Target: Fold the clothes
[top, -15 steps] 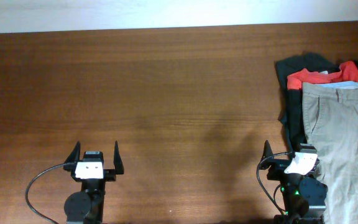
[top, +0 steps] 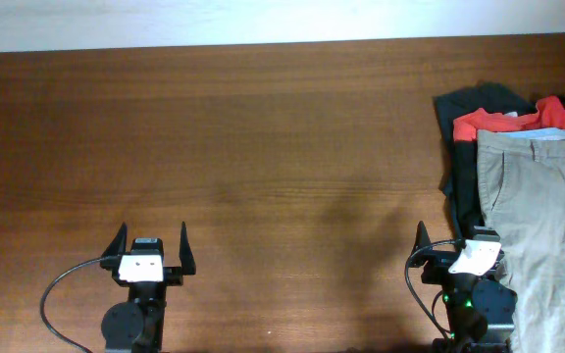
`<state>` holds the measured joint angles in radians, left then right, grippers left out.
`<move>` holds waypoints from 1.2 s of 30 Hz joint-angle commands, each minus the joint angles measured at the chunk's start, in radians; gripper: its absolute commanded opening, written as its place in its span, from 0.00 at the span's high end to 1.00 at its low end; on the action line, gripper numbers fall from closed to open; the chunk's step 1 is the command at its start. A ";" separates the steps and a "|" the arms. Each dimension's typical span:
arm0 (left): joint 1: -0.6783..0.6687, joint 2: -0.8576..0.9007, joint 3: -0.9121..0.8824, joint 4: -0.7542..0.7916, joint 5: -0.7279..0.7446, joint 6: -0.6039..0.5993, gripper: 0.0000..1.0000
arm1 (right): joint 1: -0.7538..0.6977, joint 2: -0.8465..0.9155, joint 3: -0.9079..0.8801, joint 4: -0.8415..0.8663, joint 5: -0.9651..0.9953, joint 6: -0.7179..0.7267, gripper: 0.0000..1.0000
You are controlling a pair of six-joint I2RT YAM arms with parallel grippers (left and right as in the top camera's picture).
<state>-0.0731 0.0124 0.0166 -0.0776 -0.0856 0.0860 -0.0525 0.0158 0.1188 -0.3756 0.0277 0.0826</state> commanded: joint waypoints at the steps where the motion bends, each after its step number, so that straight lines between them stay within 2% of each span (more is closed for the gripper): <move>1: -0.005 0.005 -0.008 0.003 0.000 0.010 0.01 | -0.007 -0.007 -0.006 -0.003 0.006 0.004 0.01; 36: -0.005 0.005 -0.008 0.006 -0.011 0.010 0.01 | -0.007 -0.007 -0.006 -0.004 0.000 0.005 0.01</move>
<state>-0.0731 0.0132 0.0166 -0.0708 -0.0864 0.0860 -0.0525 0.0158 0.1188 -0.3756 0.0277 0.0822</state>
